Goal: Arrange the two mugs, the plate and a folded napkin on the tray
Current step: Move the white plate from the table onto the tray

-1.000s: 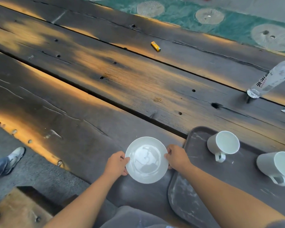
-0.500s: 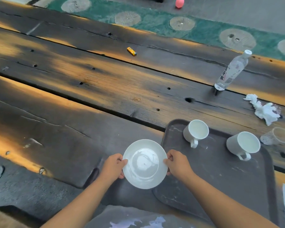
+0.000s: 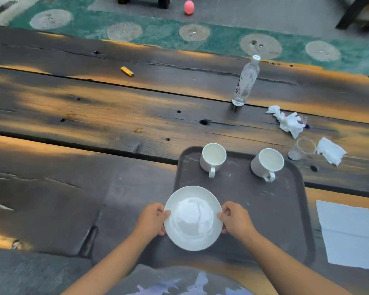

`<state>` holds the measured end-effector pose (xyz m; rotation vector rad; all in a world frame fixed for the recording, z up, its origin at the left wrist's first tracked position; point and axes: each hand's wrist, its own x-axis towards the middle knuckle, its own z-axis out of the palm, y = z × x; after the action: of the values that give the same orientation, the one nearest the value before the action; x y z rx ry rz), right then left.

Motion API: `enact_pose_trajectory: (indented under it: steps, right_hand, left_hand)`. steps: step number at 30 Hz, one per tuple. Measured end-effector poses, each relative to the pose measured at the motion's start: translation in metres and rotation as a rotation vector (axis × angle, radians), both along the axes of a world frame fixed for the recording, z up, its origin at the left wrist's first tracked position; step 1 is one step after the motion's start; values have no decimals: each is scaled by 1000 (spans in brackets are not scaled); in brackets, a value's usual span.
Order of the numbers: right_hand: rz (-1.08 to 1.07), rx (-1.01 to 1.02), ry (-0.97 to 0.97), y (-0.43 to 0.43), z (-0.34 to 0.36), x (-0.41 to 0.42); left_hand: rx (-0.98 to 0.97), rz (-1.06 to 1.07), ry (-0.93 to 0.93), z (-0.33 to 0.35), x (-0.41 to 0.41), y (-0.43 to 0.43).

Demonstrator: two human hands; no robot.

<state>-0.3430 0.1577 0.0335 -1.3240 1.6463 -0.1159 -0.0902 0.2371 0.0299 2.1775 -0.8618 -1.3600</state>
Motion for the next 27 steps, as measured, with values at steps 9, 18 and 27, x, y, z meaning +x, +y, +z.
enact_pose_trajectory:
  steps: [9,18,27]
  right_hand:
    - [-47,14,11,0,-13,-36]
    - [-6,10,55,-6,-21,-54]
    - [-3,25,49,-9,-26,-51]
  left_hand:
    - [12,-105,-77,2,-32,-19]
    - [64,-223,-230,-6,-50,-35]
    - [112,-235,-279,-20,-49,-36]
